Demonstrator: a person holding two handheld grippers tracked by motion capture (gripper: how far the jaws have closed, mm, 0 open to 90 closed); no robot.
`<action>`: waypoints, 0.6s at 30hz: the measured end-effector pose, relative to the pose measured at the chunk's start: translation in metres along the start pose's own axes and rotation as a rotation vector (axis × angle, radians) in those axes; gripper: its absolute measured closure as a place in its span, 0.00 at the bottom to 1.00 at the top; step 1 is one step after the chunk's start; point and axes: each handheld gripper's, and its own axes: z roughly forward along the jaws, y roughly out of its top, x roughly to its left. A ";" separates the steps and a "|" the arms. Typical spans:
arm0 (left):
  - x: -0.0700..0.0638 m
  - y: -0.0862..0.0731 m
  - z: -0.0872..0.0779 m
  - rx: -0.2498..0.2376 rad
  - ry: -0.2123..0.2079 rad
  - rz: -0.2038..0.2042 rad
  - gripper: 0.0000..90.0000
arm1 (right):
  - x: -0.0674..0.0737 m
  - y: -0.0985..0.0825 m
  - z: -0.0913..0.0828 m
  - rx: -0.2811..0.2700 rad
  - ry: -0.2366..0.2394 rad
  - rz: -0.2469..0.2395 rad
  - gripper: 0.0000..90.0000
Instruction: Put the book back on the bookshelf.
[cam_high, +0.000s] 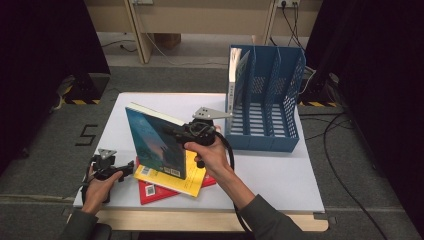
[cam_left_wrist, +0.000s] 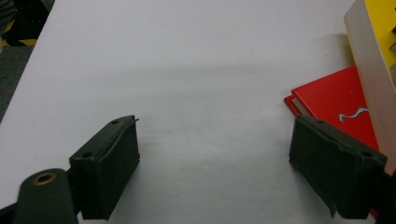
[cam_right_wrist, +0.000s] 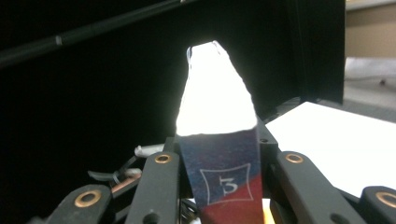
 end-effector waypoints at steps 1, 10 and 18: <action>0.000 0.000 0.000 0.000 -0.001 0.000 0.16 | -0.003 0.001 0.000 -0.004 0.000 0.011 0.79; 0.000 0.000 0.000 -0.007 0.001 -0.002 0.17 | -0.025 0.015 -0.001 -0.028 -0.005 0.161 0.77; 0.000 0.000 0.000 -0.005 0.001 0.000 0.16 | -0.030 0.035 -0.017 -0.044 -0.051 0.174 0.77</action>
